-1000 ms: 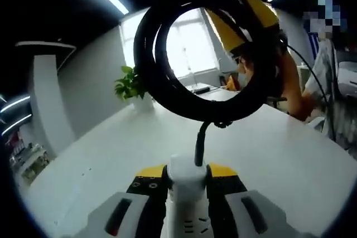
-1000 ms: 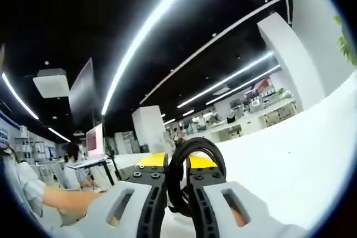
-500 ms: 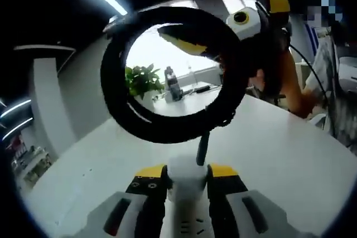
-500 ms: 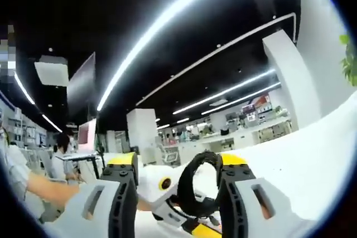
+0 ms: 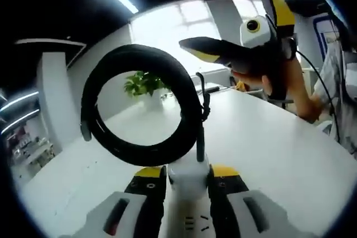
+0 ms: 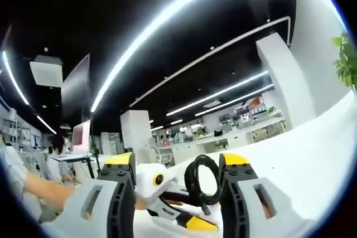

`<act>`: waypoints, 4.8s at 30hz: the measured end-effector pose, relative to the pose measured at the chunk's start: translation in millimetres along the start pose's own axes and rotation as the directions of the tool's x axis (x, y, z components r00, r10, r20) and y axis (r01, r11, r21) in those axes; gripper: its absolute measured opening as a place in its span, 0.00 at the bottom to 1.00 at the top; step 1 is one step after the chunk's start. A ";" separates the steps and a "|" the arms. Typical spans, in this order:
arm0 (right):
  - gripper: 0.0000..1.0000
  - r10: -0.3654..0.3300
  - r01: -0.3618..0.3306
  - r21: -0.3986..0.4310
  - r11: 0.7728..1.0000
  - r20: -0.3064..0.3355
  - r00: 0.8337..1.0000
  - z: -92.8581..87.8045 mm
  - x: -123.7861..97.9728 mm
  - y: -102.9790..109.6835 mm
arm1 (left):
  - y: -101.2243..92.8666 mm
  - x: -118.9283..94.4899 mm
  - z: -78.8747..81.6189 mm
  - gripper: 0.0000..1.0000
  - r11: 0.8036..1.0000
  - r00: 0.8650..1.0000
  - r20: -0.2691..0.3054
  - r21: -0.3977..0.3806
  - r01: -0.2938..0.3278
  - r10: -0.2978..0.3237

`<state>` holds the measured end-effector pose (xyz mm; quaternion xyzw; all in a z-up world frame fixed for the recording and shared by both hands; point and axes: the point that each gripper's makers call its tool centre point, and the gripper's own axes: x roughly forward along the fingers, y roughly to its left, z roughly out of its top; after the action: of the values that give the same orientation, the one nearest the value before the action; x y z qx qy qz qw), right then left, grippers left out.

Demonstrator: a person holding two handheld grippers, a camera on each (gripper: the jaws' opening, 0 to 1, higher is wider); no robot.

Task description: Straighten the power strip on the desk, plug the charger into it

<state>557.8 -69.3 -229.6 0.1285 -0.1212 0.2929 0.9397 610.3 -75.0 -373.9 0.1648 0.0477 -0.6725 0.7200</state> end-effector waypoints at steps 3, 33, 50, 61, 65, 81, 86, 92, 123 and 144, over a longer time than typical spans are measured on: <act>0.57 0.004 -0.004 0.008 1.000 -0.002 1.000 -2.5 -0.8 0.9 | 3.3 -0.6 -2.6 0.36 1.000 1.000 -0.002 -0.018 -0.010 0.010; 0.62 0.004 -0.004 0.000 1.000 -0.051 0.999 -15.3 -6.1 -3.4 | 5.9 -15.1 -10.4 0.63 0.992 0.989 -0.072 -0.008 -0.127 0.126; 0.67 0.039 -0.040 -0.018 0.999 -0.040 0.998 -22.3 -10.0 -19.9 | 10.3 -39.9 -1.8 0.64 0.972 0.974 0.020 -0.073 -0.225 0.227; 0.68 0.037 -0.038 -0.024 0.999 -0.068 0.997 -29.8 -11.9 -28.0 | 10.8 -47.6 3.6 0.65 0.964 0.965 0.049 -0.087 -0.253 0.257; 0.68 0.045 -0.048 -0.035 0.998 -0.076 0.996 -30.5 -13.6 -28.9 | 11.3 -51.6 3.2 0.66 0.960 0.962 0.055 -0.102 -0.262 0.268; 0.71 0.087 -0.102 -0.125 0.987 -0.115 0.990 -28.3 -18.0 -32.1 | 12.4 -90.5 9.7 0.68 0.923 0.924 0.090 -0.141 -0.358 0.372; 0.72 0.101 -0.118 -0.121 0.986 -0.138 0.985 -32.1 -17.9 -35.3 | 16.3 -100.2 4.4 0.68 0.907 0.909 0.079 -0.135 -0.398 0.410; 0.73 0.100 -0.127 -0.157 0.979 -0.174 0.980 -39.4 -16.4 -41.4 | 18.4 -109.0 -0.9 0.68 0.893 0.896 0.073 -0.152 -0.423 0.437; 0.81 0.182 -0.275 -0.227 0.934 -0.358 0.916 -89.2 1.1 -58.7 | -4.2 -152.7 10.7 0.63 0.823 0.819 0.164 -0.274 -0.497 0.549; 0.80 0.305 -0.374 -0.114 0.920 -0.390 0.869 -107.5 4.2 -55.3 | -15.2 -171.0 -8.6 0.68 0.774 0.785 0.102 -0.285 -0.565 0.610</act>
<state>609.7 -77.5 -338.5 -0.0397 0.0077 0.4604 0.8868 581.1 89.9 -335.0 0.0192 0.0059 -0.4143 0.9099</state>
